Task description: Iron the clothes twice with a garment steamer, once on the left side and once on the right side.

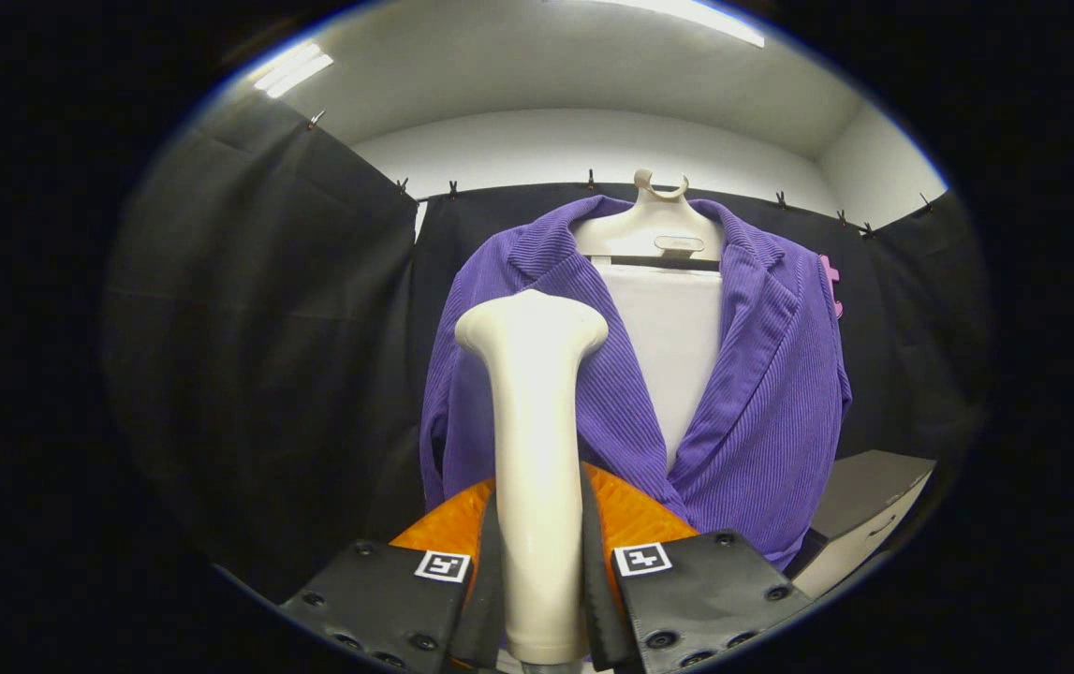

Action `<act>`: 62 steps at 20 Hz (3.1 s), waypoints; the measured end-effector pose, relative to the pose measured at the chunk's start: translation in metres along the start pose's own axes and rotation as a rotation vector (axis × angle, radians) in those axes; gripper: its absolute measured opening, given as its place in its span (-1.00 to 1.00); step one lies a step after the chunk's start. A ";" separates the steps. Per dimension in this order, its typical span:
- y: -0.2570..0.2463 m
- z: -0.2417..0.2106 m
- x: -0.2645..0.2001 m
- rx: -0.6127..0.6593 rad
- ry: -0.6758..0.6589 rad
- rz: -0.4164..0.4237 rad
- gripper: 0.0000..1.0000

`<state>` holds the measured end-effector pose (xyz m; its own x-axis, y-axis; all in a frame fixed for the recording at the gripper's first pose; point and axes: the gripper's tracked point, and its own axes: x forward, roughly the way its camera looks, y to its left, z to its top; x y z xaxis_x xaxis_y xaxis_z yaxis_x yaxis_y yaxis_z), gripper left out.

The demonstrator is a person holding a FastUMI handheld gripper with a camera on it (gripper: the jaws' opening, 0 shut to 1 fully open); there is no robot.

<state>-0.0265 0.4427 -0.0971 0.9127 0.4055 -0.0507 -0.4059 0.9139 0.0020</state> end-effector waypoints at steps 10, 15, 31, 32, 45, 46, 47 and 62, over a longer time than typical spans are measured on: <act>-0.006 -0.047 -0.020 -0.001 0.054 -0.023 -0.15; -0.004 -0.075 -0.027 -0.005 0.085 -0.026 -0.15; 0.005 -0.169 -0.054 -0.051 0.214 -0.027 -0.14; 0.005 -0.176 -0.056 -0.046 0.224 -0.025 -0.14; 0.013 -0.237 -0.083 -0.024 0.330 -0.017 -0.15; 0.014 -0.243 -0.086 -0.021 0.345 -0.012 -0.15; 0.016 -0.249 -0.090 -0.013 0.361 -0.008 -0.15; 0.017 -0.296 -0.118 -0.007 0.485 -0.004 -0.14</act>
<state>-0.1548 0.4048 -0.3868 0.7874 0.3451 -0.5107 -0.4046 0.9145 -0.0058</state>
